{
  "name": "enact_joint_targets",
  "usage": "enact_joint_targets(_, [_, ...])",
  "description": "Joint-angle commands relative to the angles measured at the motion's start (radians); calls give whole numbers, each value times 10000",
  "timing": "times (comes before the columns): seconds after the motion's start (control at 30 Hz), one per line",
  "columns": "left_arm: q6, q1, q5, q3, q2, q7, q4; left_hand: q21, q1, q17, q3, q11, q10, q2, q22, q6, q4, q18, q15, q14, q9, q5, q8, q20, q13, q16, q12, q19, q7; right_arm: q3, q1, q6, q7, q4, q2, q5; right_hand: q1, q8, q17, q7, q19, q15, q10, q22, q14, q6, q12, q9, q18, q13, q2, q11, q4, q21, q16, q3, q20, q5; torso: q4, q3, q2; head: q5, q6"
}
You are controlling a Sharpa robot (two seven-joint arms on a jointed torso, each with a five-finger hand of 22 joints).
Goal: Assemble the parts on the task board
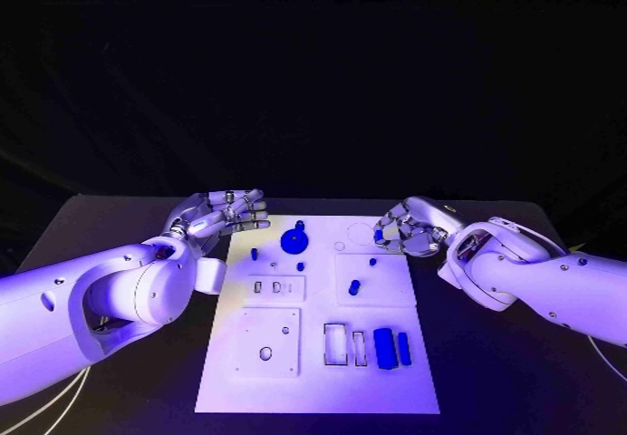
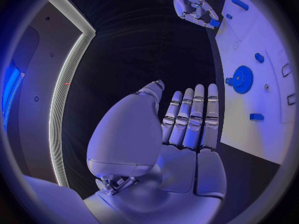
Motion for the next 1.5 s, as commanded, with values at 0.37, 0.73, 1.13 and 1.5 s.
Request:
enact_joint_targets(0.37, [224, 3, 10, -27, 186, 10, -223, 70, 93, 14, 20, 50, 39, -9, 5, 19, -43, 114, 11, 64, 0, -38, -71, -34, -2, -60, -72, 27, 28, -22, 194, -164, -1782, 1130, 1243, -1211, -264, 52, 2627, -66, 194, -41, 242, 1477, 1043, -39, -60, 266, -178, 1589, 57, -3, 105, 18, 38, 55, -87, -8, 72, -81, -167, 359, -233])
enact_joint_targets(0.73, [229, 2, 27, -35, 318, 16, -400, 70, 93, 14, 20, 50, 39, -9, 5, 19, -43, 114, 11, 64, 0, -38, -71, -34, -2, -60, -72, 27, 28, -151, -74, 487, -2331, 576, 2629, -1775, -360, 27, 2627, -43, 165, -30, 201, 1439, 1043, -104, -119, 273, -166, 1540, 52, 15, 142, -30, 38, 62, -80, 28, 100, -123, -215, 566, -361])
enact_joint_targets(1.13, [242, 3, 35, -35, 330, 27, -411, 75, 113, 15, 33, 47, 46, 9, 4, 22, -54, 113, 11, 68, 0, -34, -82, -32, -2, -73, -85, 24, 21, -250, -389, 816, -2626, 366, 3241, -2543, -414, 35, 2627, -45, 186, -26, 216, 1469, 1043, -101, -99, 288, -175, 1559, 2, 17, 144, -1, 38, 42, -75, 68, 93, -117, -204, 627, -424])
enact_joint_targets(1.5, [250, 4, 35, -34, 326, 25, -393, 75, 117, 15, 35, 47, 46, 11, 4, 22, -56, 113, 11, 68, 0, -34, -84, -32, -2, -75, -87, 23, 21, -291, -660, 975, -2928, 219, 3469, -2944, -453, 41, 2627, -46, 193, -25, 226, 1479, 1043, -97, -87, 298, -177, 1570, -20, 17, 151, 7, 38, 31, -74, 88, 121, -120, -202, 682, -482])
